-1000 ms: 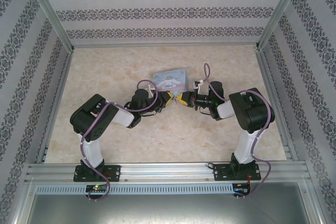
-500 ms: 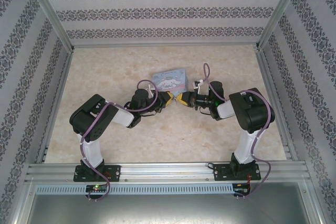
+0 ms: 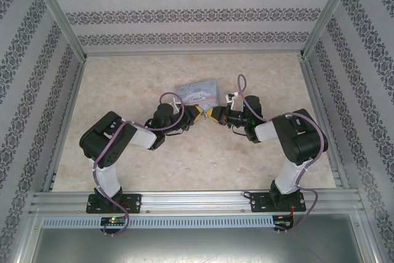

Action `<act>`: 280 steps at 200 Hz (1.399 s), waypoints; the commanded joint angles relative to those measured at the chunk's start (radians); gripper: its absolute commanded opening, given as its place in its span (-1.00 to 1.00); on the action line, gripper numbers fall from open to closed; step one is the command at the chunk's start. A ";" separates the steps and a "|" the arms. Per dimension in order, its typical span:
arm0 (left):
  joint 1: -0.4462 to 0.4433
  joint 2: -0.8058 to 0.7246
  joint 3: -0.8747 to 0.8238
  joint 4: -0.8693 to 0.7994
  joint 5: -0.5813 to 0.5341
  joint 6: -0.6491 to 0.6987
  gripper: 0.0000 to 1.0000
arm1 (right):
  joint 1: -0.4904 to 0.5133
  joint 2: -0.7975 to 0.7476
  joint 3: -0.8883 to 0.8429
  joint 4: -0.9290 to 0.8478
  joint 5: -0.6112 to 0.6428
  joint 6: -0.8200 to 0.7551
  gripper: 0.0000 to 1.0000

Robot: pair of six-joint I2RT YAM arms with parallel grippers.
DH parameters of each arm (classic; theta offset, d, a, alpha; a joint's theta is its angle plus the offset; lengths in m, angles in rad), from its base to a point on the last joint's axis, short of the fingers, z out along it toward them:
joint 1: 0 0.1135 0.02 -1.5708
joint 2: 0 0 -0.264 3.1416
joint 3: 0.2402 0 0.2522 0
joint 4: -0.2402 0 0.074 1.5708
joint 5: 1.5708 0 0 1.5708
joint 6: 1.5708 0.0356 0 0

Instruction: Unlock the padlock with the key

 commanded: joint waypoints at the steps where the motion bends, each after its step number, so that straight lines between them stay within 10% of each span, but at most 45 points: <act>1: -0.050 -0.042 0.035 0.114 0.185 -0.006 -1.00 | 0.023 -0.026 -0.003 0.004 0.076 -0.073 -1.00; 280: -0.056 -0.020 0.071 0.127 0.276 -0.029 -1.00 | -0.031 0.027 0.087 0.048 -0.087 0.039 -1.00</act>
